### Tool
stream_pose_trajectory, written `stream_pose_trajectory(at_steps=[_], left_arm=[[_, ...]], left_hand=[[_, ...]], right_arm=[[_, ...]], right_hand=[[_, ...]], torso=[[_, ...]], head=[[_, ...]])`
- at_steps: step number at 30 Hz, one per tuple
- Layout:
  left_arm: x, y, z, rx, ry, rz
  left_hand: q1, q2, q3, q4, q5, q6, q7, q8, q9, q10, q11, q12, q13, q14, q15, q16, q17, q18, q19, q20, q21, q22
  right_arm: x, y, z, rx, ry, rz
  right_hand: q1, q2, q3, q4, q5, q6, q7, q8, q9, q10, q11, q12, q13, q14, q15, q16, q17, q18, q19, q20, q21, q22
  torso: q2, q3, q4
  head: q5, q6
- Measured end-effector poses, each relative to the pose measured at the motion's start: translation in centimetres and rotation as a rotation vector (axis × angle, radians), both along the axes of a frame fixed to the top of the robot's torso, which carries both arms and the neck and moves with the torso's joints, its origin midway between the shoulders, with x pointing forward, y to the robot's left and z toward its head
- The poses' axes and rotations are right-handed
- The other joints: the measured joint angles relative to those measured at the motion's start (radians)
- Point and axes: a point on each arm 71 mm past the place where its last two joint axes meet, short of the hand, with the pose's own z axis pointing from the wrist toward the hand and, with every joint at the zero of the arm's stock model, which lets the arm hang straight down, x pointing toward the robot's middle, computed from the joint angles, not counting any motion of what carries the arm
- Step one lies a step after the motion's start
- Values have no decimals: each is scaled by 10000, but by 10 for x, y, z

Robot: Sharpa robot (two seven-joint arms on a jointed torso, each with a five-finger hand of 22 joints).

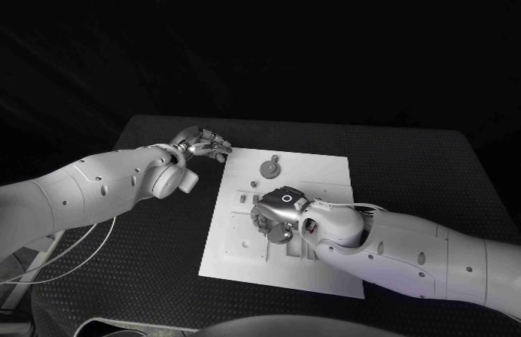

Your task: Assemble the parts on the task board

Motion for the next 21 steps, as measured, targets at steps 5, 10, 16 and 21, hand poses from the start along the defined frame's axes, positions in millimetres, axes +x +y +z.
stream_pose_trajectory(at_steps=[5,10,16,21], left_arm=[[0,0,0,1,1,3],[0,0,0,2,-1,6],[0,0,1,2,-4,8],[0,1,1,2,-6,11]], left_hand=[[0,0,0,0,0,0,0,0,0,0,0,0,0,0,0,0,10,0,0,0,-39,1],[0,0,0,0,0,0,0,0,0,0,0,0,1,0,0,0,9,0,0,0,-40,1],[0,0,-2,-2,0,0,0,0,0,0,-1,0,1,0,0,0,19,0,0,0,-40,1],[0,0,-27,-28,0,0,0,0,0,0,-1,0,1,0,0,0,18,1,0,0,-39,1]], right_arm=[[-1,0,-2,-85,37,51],[-1,1,-3,-130,48,66],[0,0,-3,-117,77,33],[1,-2,-5,-64,188,-39]], right_hand=[[0,0,-13,-12,0,-4,1,-5,27,12,-13,-10,12,11,11,0,6,2,-6,-5,0,0],[0,0,-13,-12,0,-7,23,-8,22,13,-13,-39,24,-22,-22,0,5,2,-26,-24,0,-1],[-110,-104,18,18,1,-263,225,-139,-30,-203,141,-295,-21,-79,33,0,4,2,-38,-17,0,-1],[-256,-637,-22,46,3,-1117,537,-591,-232,-788,347,-702,-117,-212,311,0,21,1,-205,8,-38,-1]], torso=[[-1,0,2],[-2,0,2],[-2,-6,1],[-5,-6,-3]], head=[[9,-11],[13,-26],[14,-27],[15,-19]])
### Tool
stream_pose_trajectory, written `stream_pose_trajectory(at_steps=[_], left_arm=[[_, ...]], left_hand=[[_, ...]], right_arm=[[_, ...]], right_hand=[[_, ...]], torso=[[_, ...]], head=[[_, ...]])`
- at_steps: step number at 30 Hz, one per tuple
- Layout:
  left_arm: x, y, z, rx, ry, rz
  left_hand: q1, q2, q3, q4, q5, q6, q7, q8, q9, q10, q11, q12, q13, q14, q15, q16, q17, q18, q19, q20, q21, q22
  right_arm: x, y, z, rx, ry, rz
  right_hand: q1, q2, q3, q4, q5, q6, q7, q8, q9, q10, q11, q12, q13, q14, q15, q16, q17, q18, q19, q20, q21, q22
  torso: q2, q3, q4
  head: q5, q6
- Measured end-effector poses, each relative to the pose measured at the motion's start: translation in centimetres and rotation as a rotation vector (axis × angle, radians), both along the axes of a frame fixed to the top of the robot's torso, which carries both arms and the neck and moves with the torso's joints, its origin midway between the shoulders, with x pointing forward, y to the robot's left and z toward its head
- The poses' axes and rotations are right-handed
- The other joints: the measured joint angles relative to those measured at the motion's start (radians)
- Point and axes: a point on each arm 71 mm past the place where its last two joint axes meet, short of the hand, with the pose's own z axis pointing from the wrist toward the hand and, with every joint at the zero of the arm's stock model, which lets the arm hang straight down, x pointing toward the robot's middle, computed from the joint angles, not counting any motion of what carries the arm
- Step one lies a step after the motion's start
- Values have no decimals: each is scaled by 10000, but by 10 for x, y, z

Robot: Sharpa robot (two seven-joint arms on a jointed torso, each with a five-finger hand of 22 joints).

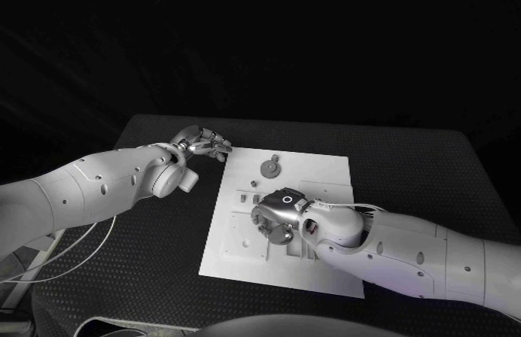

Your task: Assemble the parts on the task board

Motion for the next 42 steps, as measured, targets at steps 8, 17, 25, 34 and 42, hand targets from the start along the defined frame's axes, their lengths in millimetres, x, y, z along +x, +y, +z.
stream_pose_trajectory(at_steps=[8,17,25,34,42], left_arm=[[0,0,0,5,-1,14],[0,1,0,8,1,21],[0,3,0,17,3,48],[0,4,0,15,-2,67],[0,3,0,8,-6,58]], left_hand=[[0,0,0,0,0,0,0,0,0,-38,36,0,-20,0,0,-70,28,0,0,0,0,-10],[0,0,1,-1,0,0,0,0,0,-38,35,0,-20,0,0,-70,38,0,0,0,-38,-10],[0,0,1,-1,0,0,0,0,0,-39,35,0,-28,0,0,-70,37,0,0,0,-38,-10],[0,0,2,-2,0,0,0,0,0,-38,34,0,-28,0,0,-70,47,0,0,0,-38,-18],[0,0,-24,24,0,0,0,0,0,-38,34,0,-27,0,0,-69,56,-1,0,0,-38,-17]], right_arm=[[2,-5,0,261,6,-203],[0,-15,3,641,-50,-408],[15,-49,35,1439,-513,-1104],[37,-97,79,2275,-933,-2161],[53,-128,78,1509,-684,-2828]], right_hand=[[-206,-618,-130,84,0,-726,375,-316,-172,-660,385,-319,-242,-478,330,-138,13,-11,-385,214,-231,-1],[-186,-733,-110,159,0,-866,410,-317,-189,-829,448,-322,-243,-600,382,-133,56,-75,-439,269,-231,-1],[-110,-809,-143,263,0,-777,320,-205,-149,-509,254,-69,-83,-436,225,62,89,-77,-357,227,-121,-1],[-106,-812,-226,401,0,-760,304,-149,-136,-321,198,-3,65,-309,132,97,68,-85,-199,140,-54,-1],[-511,-1216,-324,749,0,-932,147,-149,-145,-763,338,-248,27,-424,242,97,31,-85,-259,196,-61,-1]], torso=[[0,4,-10],[1,12,-9],[2,18,-16],[9,20,-61],[12,47,-108]], head=[[8,-6],[-8,12],[-113,132],[-266,305],[-327,404]])
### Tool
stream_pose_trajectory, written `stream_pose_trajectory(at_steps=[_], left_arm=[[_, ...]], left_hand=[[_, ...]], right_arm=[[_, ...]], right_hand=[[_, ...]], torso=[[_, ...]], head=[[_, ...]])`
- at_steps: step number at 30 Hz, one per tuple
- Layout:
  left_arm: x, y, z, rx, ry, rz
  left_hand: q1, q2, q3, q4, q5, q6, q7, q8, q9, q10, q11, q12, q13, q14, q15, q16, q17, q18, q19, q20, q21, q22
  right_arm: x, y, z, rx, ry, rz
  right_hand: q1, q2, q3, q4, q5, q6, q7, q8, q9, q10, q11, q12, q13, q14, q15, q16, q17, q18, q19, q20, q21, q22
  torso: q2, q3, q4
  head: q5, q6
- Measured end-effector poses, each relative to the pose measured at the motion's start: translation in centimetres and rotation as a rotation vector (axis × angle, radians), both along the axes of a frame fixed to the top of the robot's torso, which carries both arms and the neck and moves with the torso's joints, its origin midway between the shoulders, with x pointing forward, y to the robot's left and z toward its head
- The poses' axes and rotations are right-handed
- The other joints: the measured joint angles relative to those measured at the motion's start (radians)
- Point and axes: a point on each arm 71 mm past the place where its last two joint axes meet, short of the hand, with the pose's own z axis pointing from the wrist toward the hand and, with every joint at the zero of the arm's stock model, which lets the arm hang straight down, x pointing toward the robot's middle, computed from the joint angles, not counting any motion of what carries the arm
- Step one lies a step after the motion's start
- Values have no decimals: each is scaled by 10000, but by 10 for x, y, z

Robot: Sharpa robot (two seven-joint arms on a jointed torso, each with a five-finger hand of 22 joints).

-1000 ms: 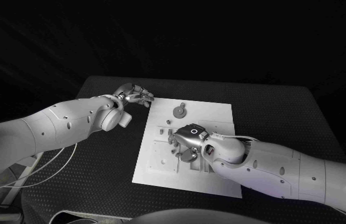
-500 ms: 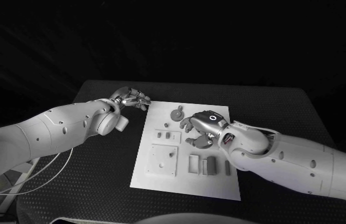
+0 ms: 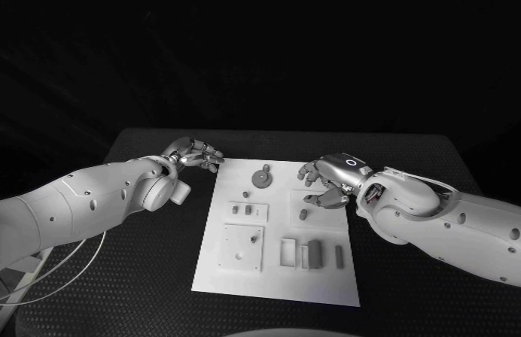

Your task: Assemble the parts on the task board

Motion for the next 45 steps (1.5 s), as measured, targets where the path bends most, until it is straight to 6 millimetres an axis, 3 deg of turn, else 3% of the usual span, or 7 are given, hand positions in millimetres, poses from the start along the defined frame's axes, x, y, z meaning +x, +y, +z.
stream_pose_trajectory(at_steps=[6,21,23,28,34,39,45], left_arm=[[0,1,0,4,-3,11],[1,1,0,9,-3,25],[1,1,0,11,-2,30],[1,1,0,9,1,26],[1,1,0,4,5,17],[0,2,0,3,10,17],[0,2,0,-2,18,12]], left_hand=[[0,0,0,0,0,0,0,0,0,0,0,0,0,0,0,0,5,-1,0,0,0,0],[0,0,0,0,0,0,0,0,0,1,-1,0,1,0,0,0,20,0,0,0,0,1],[0,0,0,0,0,0,0,0,0,1,-1,0,-8,0,0,0,19,0,0,0,0,1],[0,0,0,0,0,0,0,0,0,1,-1,0,-7,0,0,0,26,0,0,0,0,1],[0,0,0,0,0,0,0,0,0,1,-1,0,-7,0,0,-41,29,0,0,0,0,-7],[0,0,0,0,0,0,0,0,0,1,-1,0,-7,0,0,-41,38,1,0,0,0,-7],[0,0,-27,27,0,0,0,0,0,1,-1,0,-6,0,0,-41,49,0,0,0,0,-7]], right_arm=[[4,-3,-9,-576,442,-7],[-7,3,-38,-1354,1077,333],[-8,5,-41,-1396,1098,409],[-10,12,-42,-1452,1018,575],[-10,15,-43,-1544,940,680],[-12,15,-48,-1646,941,723],[-11,17,-48,-1726,829,767]], right_hand=[[-4,-82,30,80,0,-98,-143,0,-10,-209,111,-58,-50,-105,104,0,0,-3,-91,18,-53,0],[66,-12,16,148,0,-44,-89,119,-1,-208,107,12,-2,-105,104,20,1,-4,-109,37,-52,-1],[81,3,16,148,0,-19,-64,177,14,-125,34,87,36,-99,98,60,1,-4,-109,38,-52,-1],[208,131,16,148,0,272,3,358,68,104,-50,164,96,-17,21,60,-10,-3,-70,6,-34,-1],[435,357,13,58,0,620,-120,537,112,381,-152,283,182,85,-74,60,-38,-2,6,-37,8,-1],[466,689,12,-78,0,887,-229,678,148,620,-249,384,261,172,-158,60,-56,2,11,-40,62,-1],[505,833,6,-230,0,1031,-300,728,161,768,-320,448,318,207,-193,60,-70,13,26,-54,63,0]], torso=[[1,4,-2],[-1,-15,27],[-4,-20,32],[-6,-23,30],[-9,-34,28],[-9,-37,32],[-9,-31,32]], head=[[-36,21],[-76,-26],[-69,-37],[-56,-58],[-54,-69],[-69,-84],[-59,-95]])
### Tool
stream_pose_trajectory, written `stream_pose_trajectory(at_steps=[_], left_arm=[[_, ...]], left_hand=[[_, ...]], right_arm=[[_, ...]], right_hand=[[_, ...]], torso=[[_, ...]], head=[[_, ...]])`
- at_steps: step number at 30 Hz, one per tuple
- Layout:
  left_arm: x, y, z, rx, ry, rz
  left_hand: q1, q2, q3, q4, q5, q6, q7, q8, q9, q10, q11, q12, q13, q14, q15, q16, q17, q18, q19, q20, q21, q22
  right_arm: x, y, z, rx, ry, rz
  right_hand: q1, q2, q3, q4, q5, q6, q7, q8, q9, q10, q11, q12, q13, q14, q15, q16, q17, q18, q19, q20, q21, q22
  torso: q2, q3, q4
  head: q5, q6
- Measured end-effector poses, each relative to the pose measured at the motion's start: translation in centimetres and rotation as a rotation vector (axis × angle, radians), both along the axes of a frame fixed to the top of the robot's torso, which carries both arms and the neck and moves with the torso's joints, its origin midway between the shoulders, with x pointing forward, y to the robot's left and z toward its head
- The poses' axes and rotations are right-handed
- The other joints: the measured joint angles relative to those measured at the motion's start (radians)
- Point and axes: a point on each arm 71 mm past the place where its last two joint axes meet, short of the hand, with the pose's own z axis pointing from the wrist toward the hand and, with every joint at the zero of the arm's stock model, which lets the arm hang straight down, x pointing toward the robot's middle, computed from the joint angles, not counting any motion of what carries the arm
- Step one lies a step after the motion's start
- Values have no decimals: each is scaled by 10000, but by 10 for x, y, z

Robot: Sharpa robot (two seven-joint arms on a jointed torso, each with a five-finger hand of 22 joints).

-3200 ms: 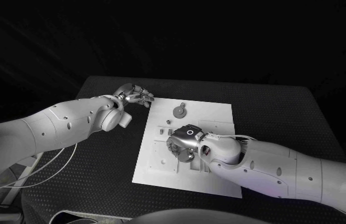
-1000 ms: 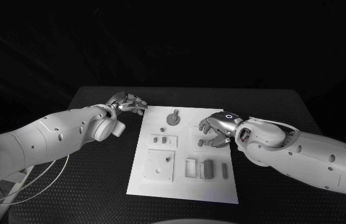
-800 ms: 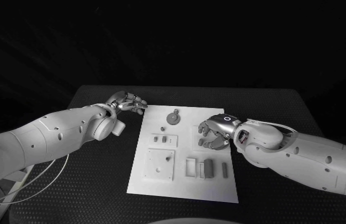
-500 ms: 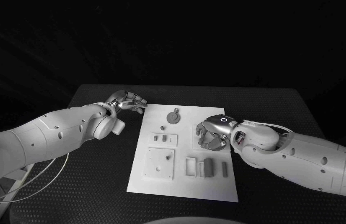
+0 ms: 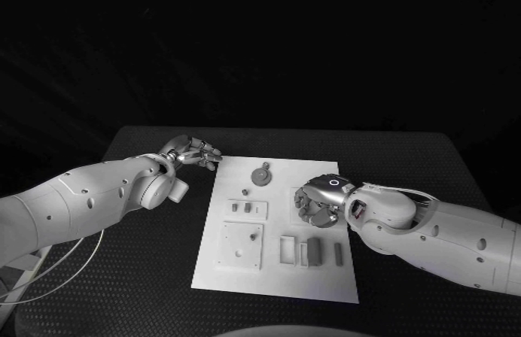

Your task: Assemble the parts on the task board

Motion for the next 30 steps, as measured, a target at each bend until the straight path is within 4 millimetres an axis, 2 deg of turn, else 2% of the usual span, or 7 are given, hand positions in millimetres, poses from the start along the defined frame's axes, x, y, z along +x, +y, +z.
stream_pose_trajectory(at_steps=[7,20,23,24,26,30], left_arm=[[0,0,0,-11,12,-16],[0,0,0,-23,24,-33],[0,0,0,-23,26,-31],[0,0,0,-24,26,-32],[0,0,0,-25,27,-33],[0,0,0,-27,29,-36]], left_hand=[[0,0,0,0,0,0,0,0,0,0,0,0,-9,0,0,0,11,-1,0,0,-39,1],[0,0,-28,-28,0,0,0,0,0,0,0,0,-9,0,0,0,21,0,0,0,-39,1],[0,0,-28,-28,0,0,0,0,0,0,0,0,-8,0,0,0,20,-1,0,0,-39,2],[0,0,-28,-29,0,0,0,0,0,0,-1,0,-8,0,0,-22,25,0,0,0,-39,1],[0,0,-28,-29,0,0,0,0,0,0,0,0,-8,0,0,-39,30,0,0,0,-39,2],[0,0,-28,-29,0,0,0,0,0,0,0,0,-7,0,0,-39,30,-1,-1,0,-39,-5]], right_arm=[[0,1,-2,-61,-105,26],[1,3,-5,-77,-204,-5],[1,3,-5,-101,-227,-37],[1,3,-6,-118,-237,-54],[1,3,-6,-145,-253,-80],[1,3,-6,-193,-298,-107]], right_hand=[[-48,154,-31,-106,0,130,-63,78,-1,174,-74,72,78,60,-85,0,-12,8,53,-22,0,6],[-105,211,-2,-135,0,233,-92,86,-2,214,-114,78,140,30,-116,0,-21,15,51,-20,0,5],[-122,575,9,-123,0,333,-155,148,22,345,-135,143,194,66,-152,0,-21,15,52,-19,0,5],[-173,762,58,-74,0,387,-158,150,22,383,-146,142,203,66,-152,0,-21,15,52,-19,0,4],[-179,949,99,-68,-1,436,-187,192,34,425,-180,166,232,97,-183,0,-21,14,53,-18,0,4],[-139,981,517,-91,-33,627,-239,241,35,572,-250,262,361,120,-278,-1,-21,15,124,-55,0,4]], torso=[[0,2,4],[0,2,-5],[0,2,-5],[0,2,-5],[0,3,-5],[0,-3,-5]], head=[[13,-26],[16,-52],[15,-56],[15,-60],[15,-62],[14,-67]])
